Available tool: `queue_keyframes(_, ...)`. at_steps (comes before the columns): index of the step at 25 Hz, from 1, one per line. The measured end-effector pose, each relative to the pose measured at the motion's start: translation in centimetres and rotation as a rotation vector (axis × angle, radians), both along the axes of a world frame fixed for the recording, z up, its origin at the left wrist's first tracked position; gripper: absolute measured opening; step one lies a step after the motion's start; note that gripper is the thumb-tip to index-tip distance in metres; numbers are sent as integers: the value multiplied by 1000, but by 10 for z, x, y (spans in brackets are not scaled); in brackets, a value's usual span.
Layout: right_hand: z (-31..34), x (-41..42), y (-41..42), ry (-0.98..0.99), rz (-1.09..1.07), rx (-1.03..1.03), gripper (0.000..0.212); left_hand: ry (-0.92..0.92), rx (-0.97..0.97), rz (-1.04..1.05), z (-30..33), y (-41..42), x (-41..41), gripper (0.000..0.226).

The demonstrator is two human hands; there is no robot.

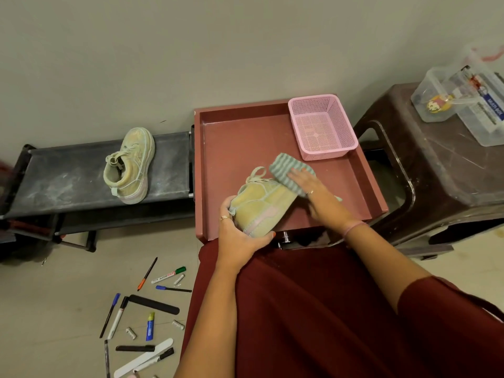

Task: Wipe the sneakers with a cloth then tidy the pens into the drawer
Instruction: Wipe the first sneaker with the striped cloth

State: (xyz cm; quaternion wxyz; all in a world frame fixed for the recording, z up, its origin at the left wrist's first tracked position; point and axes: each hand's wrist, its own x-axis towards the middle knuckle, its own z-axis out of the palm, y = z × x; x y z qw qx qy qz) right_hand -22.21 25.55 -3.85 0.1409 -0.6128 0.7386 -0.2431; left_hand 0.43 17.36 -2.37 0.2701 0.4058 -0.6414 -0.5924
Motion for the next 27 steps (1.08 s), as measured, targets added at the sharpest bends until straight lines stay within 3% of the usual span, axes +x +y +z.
queue_keyframes(4,19,43,-18,-116,-265,64,73,0,-3,14,1,1,-1,100)
queue_keyframes(7,26,119,-2,-90,-224,-18,70,15,4,26,-1,2,-1,99)
queue_keyframes(11,14,83,-3,189,-185,-49,68,18,6,30,0,1,1,99)
queue_keyframes(15,7,-1,-16,-51,-219,123,83,9,-8,-9,1,2,-1,100)
queue_keyframes(19,2,-4,-35,-324,-274,197,90,11,-1,4,2,2,-2,100)
queue_keyframes(22,13,38,-20,-201,-356,205,89,13,-9,4,1,-1,-1,99)
queue_keyframes(25,35,100,15,-123,-155,63,85,9,-17,-11,0,-1,-1,100)
queue_keyframes(27,33,101,23,109,-100,3,77,-3,-38,-23,0,0,0,100)
